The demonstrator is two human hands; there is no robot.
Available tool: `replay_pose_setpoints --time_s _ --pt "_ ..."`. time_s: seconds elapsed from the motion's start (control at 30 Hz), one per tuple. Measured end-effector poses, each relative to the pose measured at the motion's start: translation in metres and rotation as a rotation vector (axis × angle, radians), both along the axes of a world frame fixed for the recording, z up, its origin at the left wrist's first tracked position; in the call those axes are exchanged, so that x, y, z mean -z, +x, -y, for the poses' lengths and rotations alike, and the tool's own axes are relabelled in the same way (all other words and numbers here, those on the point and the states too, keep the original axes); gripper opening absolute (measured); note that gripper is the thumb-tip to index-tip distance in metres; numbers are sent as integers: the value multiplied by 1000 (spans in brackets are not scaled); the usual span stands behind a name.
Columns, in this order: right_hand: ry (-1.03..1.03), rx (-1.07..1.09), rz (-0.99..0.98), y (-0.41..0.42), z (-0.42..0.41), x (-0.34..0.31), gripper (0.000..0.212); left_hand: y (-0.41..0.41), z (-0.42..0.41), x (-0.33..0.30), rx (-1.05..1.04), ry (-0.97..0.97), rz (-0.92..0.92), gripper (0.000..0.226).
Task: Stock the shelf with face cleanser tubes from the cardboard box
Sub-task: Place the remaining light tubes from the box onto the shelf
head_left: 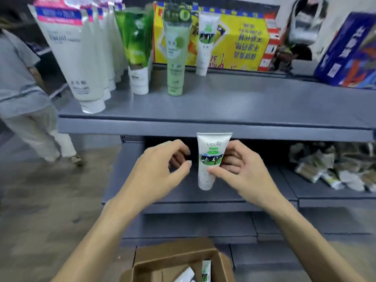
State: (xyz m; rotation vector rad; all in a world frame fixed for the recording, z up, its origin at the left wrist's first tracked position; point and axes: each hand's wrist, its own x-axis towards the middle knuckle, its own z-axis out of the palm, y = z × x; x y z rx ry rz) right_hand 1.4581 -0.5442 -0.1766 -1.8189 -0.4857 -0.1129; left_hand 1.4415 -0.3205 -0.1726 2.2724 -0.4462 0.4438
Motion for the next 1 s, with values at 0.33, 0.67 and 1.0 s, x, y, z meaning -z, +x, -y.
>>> replay_pose_setpoints --time_s 0.33,0.67,1.0 --pt "58 19 227 55 14 -125 40 36 17 -112 -28 -18 297 11" --pt "19 96 194 154 2 -119 32 79 39 -93 -70 8 180 11" --pt "-36 145 167 229 -18 -126 30 121 59 -94 -109 -68 106 11"
